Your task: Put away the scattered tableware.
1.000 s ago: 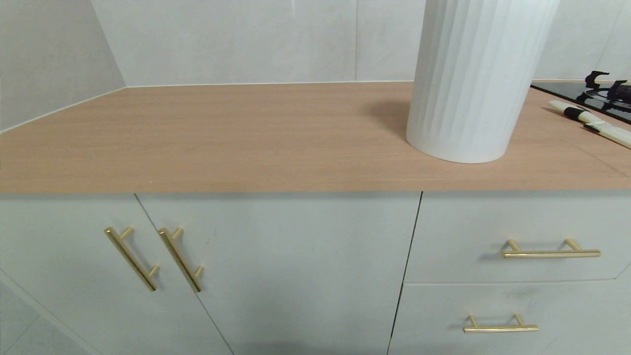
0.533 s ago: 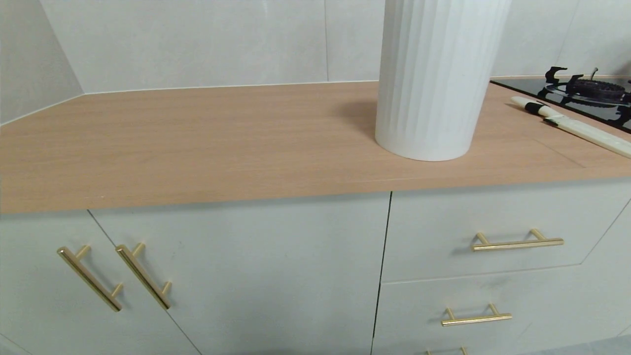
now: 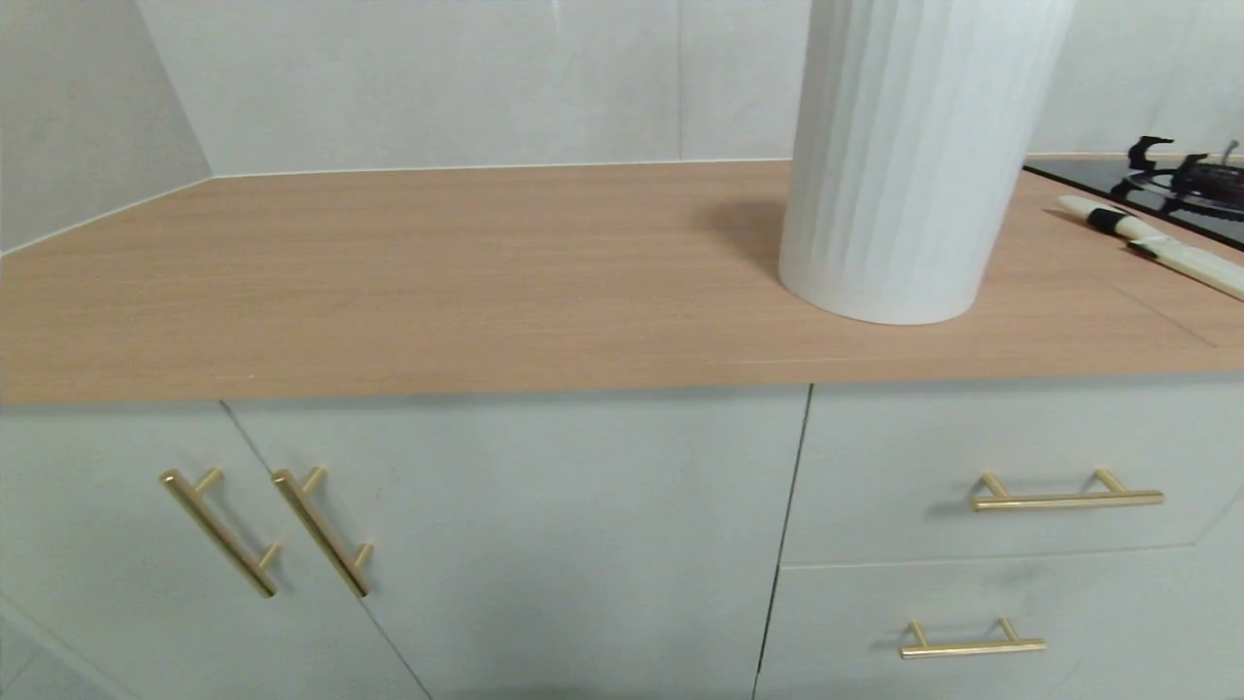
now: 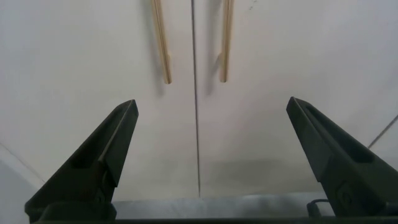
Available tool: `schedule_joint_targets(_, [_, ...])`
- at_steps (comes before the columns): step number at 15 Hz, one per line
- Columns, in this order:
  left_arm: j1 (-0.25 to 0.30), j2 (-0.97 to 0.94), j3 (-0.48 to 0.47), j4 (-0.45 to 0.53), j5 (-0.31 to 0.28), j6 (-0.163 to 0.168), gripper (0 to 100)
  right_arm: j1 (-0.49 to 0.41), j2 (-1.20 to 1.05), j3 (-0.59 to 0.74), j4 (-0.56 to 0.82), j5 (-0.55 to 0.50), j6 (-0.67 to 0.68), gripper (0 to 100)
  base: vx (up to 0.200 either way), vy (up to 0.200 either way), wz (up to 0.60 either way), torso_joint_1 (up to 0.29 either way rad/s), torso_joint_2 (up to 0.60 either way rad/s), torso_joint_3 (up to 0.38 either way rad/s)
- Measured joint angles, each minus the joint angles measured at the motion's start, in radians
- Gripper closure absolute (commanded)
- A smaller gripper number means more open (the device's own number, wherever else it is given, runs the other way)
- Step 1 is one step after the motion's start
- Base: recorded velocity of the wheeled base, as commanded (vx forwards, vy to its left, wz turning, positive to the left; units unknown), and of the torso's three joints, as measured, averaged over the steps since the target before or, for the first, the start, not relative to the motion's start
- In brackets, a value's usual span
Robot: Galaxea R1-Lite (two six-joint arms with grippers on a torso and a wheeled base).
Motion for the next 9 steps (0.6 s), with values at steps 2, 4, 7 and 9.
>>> schedule_joint_targets(2, [0.0,0.0,0.0,-0.001,0.0,0.0,0,0.0,0.0,0.0,0.0,0.001,0.0,0,0.0,0.0,0.0,0.0,0.0,0.0])
schedule_joint_targets(4, [0.001,0.0,0.0,-0.001,0.0,0.0,0,0.001,0.0,0.0,0.0,0.001,0.0,0,0.0,0.0,0.0,0.0,0.0,0.0])
schedule_joint_targets(7, [0.0,0.0,0.0,-0.001,0.0,0.0,0,0.0,0.0,0.0,0.0,0.0,0.0,0,0.0,0.0,0.0,0.0,0.0,0.0])
schedule_joint_targets(9, [0.0,0.0,0.0,-0.001,0.0,0.0,0,0.0,0.0,0.0,0.0,0.0,0.0,0,0.0,0.0,0.0,0.0,0.0,0.0])
